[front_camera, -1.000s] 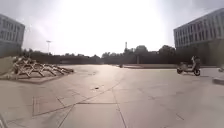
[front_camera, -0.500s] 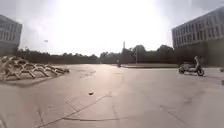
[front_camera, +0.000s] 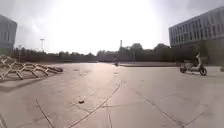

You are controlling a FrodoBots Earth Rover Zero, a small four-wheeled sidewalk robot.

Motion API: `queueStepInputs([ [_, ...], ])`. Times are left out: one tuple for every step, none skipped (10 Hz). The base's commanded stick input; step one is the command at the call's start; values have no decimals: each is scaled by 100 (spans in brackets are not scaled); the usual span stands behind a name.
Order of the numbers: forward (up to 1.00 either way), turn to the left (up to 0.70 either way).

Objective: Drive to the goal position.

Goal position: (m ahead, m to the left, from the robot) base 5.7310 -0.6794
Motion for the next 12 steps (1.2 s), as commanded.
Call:
queueStepInputs([
  [100, -40],
  [100, -10],
  [100, 0],
  [100, -26],
  [100, -40],
  [100, -40],
  [100, -40],
  [100, -40],
  [100, -16],
  [100, 0],
  [100, 0],
  [100, 0],
])
